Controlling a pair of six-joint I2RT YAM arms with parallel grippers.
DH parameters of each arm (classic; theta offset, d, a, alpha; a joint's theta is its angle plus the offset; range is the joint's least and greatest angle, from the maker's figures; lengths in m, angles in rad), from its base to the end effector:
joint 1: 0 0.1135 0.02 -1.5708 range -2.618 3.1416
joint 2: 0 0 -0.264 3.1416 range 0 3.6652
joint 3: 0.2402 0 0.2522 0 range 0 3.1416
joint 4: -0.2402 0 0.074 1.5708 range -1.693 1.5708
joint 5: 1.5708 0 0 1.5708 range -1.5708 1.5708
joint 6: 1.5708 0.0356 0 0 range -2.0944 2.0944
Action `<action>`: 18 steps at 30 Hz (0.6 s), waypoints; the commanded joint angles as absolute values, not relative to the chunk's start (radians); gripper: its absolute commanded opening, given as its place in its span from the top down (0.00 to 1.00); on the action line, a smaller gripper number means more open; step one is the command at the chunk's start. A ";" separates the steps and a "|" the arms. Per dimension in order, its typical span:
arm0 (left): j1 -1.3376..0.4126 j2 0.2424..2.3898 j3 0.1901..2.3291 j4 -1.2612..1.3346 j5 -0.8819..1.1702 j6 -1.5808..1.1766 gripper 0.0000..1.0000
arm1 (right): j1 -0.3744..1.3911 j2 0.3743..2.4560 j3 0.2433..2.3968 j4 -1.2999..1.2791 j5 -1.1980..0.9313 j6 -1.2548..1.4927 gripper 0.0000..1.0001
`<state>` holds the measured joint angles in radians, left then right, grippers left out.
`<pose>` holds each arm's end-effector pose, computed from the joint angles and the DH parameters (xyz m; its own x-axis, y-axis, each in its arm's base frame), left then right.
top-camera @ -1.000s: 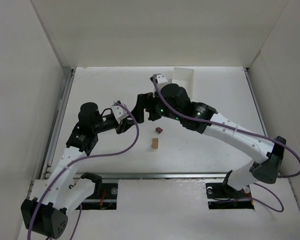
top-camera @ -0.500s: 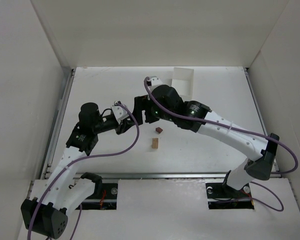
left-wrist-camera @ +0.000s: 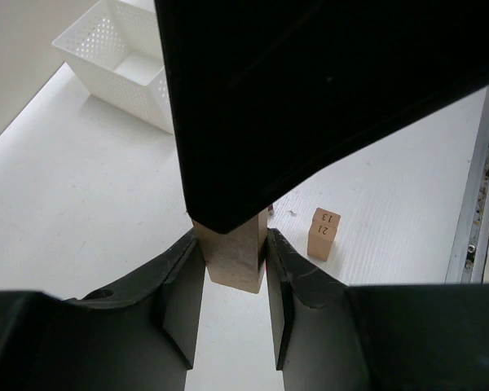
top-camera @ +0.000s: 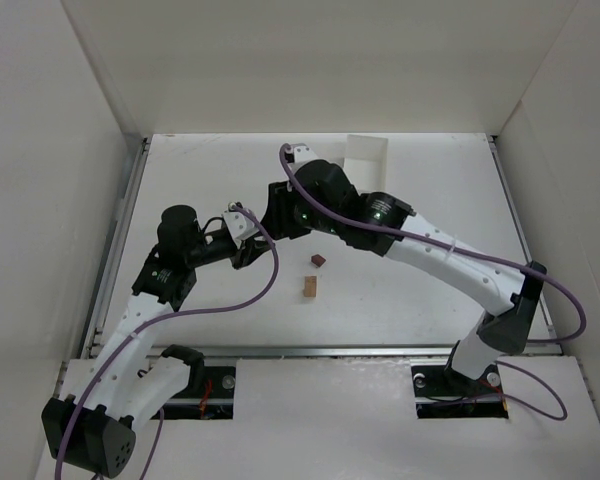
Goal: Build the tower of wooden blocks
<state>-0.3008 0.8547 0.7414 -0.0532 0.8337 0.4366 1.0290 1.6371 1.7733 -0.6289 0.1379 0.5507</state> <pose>0.1769 -0.0825 0.3283 0.2357 0.2245 -0.9456 0.8794 0.3649 0.3058 0.1941 0.3130 0.4179 -0.6193 -0.0238 -0.7848 -0.5423 0.7358 0.4056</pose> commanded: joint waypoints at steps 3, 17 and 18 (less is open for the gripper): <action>-0.302 0.847 0.762 -0.034 0.842 0.448 1.00 | 1.039 1.660 1.850 -0.678 0.144 0.571 0.54; -0.302 0.847 0.753 -0.034 0.842 0.448 1.00 | 1.039 1.710 1.879 -0.701 0.166 0.571 0.99; -0.302 0.838 0.753 -0.034 0.842 0.448 1.00 | 1.039 1.710 1.879 -0.701 0.166 0.571 1.00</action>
